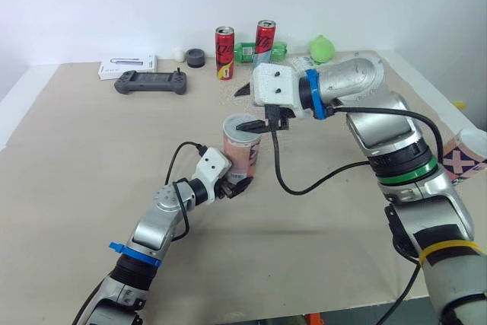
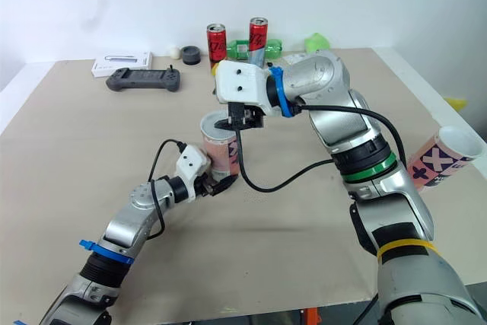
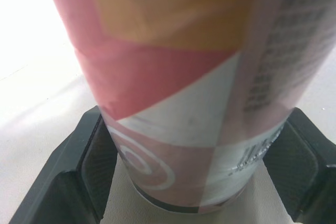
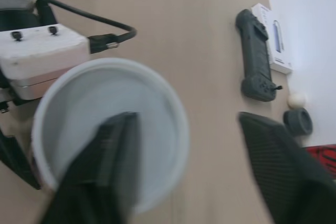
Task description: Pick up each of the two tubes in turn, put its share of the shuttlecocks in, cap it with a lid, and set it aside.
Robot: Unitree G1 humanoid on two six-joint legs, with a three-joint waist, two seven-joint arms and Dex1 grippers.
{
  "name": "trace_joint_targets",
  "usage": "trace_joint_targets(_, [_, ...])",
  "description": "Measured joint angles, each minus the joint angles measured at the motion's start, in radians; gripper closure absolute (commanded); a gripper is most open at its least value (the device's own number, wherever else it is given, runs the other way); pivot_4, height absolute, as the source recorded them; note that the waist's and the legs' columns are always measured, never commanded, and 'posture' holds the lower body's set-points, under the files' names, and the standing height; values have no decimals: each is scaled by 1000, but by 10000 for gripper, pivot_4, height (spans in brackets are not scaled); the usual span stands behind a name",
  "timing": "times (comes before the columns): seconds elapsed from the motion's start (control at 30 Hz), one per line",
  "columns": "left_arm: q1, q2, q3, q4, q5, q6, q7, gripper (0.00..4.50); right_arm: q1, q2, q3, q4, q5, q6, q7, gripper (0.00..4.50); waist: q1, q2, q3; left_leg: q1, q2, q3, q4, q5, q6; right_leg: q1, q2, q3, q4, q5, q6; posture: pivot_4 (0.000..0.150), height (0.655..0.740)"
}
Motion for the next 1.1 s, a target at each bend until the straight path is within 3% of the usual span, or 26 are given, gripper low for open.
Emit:
trace_joint_targets(0.13, [-1, 0, 0, -1, -1, 0, -1, 7922, -15, 3, -4, 15, 17, 28, 9, 798, 0, 0, 0, -1, 0, 0, 0, 0, 0, -1, 0, 0, 0, 0, 0, 1500, 7400])
trace_joint_targets(0.2, [-1, 0, 1, -2, -1, 0, -1, 7922, -31, 3, -15, 15, 43, 53, 24, 6351, 0, 0, 0, -2, 0, 0, 0, 0, 0, -1, 0, 0, 0, 0, 0, 1500, 7400])
trace_joint_targets(0.27, [-1, 0, 1, -2, -1, 0, -1, 7922, -57, -1, -36, 5, 73, 78, 39, 12682, 0, 0, 0, -2, 0, 0, 0, 0, 0, -1, 0, 0, 0, 0, 0, 1500, 7400])
trace_joint_targets(0.4, [-1, -1, 1, -2, -1, 0, -1, 7922, -75, -32, -54, -51, 115, 117, 91, 32914, 0, 0, 0, -2, 0, 0, 0, 0, 0, -1, 0, 0, 0, 0, 0, 1500, 7400])
trace_joint_targets(0.5, [-1, -1, 3, 0, -1, 0, 0, 7922, -65, -43, -25, -51, 110, 119, 114, 44569, 0, 0, 0, -1, 0, 0, 0, 0, 0, -1, 0, 0, 0, 0, 0, 1500, 7400])
trace_joint_targets(0.9, [1, -1, 2, 0, 0, 2, 4, 7922, 5, -18, 65, -15, 25, 40, 112, 44569, -1, 0, 0, 1, 0, 0, 0, 0, 0, 0, 0, 0, 0, 0, 0, 1500, 7400])
trace_joint_targets(1.1, [3, -2, -2, 3, 2, 9, 11, 7922, 33, -4, 72, -29, -9, 19, 117, 44569, -1, -1, -3, 12, 0, 0, -2, 0, -1, 11, 0, 0, -1, -3, -3, 1500, 7400])
